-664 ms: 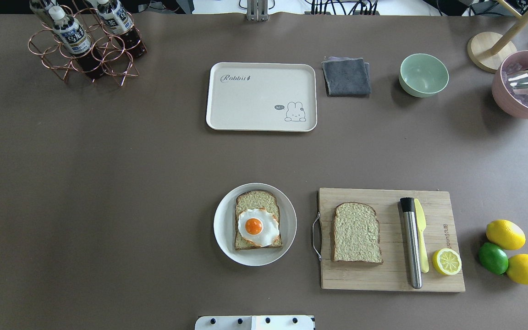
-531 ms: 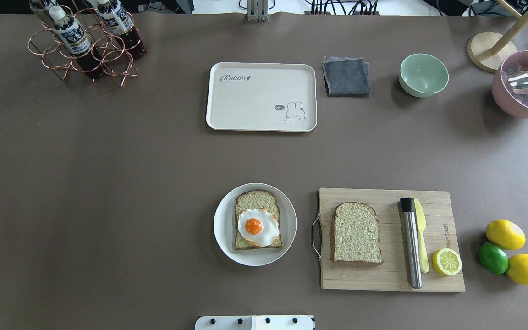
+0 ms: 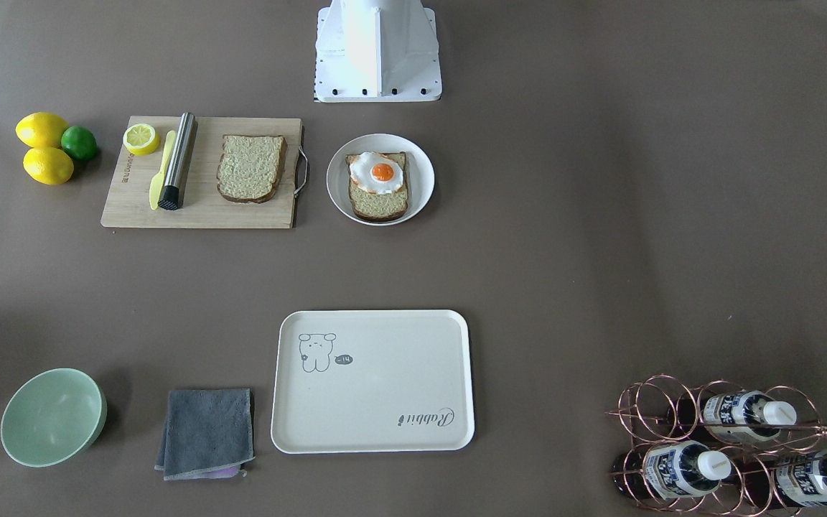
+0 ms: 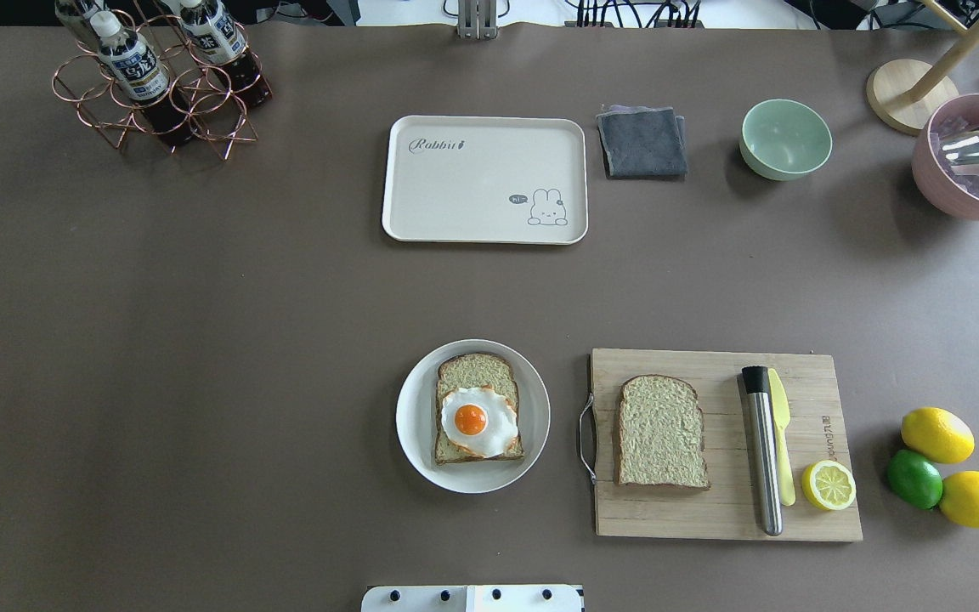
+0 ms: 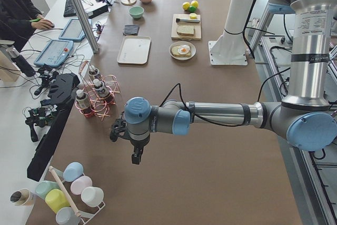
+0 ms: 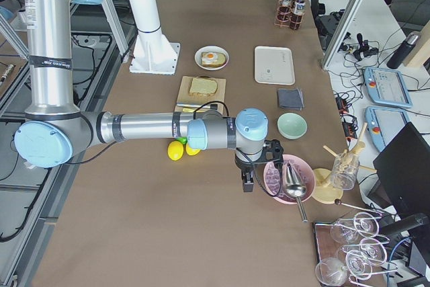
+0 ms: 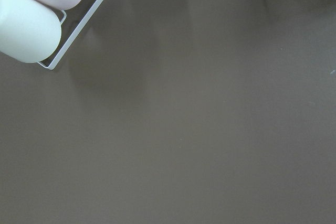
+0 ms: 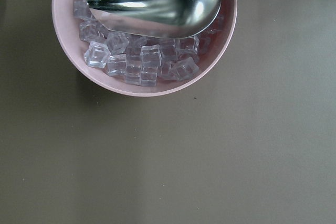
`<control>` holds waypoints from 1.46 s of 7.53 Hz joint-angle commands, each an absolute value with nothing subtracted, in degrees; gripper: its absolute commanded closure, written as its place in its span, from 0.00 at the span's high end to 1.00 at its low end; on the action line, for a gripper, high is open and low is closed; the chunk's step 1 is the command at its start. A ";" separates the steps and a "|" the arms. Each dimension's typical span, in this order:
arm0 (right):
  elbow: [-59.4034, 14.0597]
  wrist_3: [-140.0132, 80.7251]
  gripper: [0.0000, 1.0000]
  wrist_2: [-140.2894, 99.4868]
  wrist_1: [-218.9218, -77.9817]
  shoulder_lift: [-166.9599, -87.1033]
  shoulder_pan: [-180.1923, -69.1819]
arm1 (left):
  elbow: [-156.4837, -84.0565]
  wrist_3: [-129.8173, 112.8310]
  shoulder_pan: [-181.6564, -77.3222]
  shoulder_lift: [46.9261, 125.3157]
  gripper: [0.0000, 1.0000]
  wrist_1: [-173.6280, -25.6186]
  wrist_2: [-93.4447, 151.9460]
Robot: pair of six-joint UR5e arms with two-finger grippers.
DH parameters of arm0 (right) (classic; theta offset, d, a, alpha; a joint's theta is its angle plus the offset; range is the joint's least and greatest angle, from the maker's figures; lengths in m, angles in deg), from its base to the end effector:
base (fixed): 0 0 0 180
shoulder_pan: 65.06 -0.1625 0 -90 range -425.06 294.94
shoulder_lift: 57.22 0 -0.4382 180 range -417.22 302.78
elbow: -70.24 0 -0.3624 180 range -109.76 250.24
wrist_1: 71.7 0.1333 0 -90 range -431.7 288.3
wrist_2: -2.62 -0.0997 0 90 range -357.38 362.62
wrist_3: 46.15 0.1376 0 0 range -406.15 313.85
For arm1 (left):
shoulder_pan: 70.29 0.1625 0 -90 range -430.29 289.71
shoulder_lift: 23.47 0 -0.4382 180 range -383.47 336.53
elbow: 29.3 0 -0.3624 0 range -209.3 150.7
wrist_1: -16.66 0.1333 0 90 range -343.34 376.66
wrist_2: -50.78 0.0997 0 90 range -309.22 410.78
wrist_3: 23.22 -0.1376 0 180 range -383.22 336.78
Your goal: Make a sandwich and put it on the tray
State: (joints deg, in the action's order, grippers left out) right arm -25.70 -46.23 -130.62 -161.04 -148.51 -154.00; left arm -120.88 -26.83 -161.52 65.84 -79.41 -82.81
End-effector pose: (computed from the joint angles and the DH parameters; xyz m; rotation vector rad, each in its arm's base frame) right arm 0.0305 -0.4605 0.6618 0.0818 -0.7549 -0.0539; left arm -0.0485 -0.4672 0.6819 0.1476 0.7545 0.0857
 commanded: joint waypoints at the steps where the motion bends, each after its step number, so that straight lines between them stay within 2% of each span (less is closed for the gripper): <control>1: -25.65 -46.23 1.00 -130.71 -161.09 -148.54 -154.00 | -120.62 -26.83 -161.52 65.91 0.98 -79.32 -82.81; 11: -25.74 -46.32 1.00 -132.12 -160.83 -148.72 -154.00 | -120.44 -26.65 -161.52 65.82 0.98 -79.06 -82.81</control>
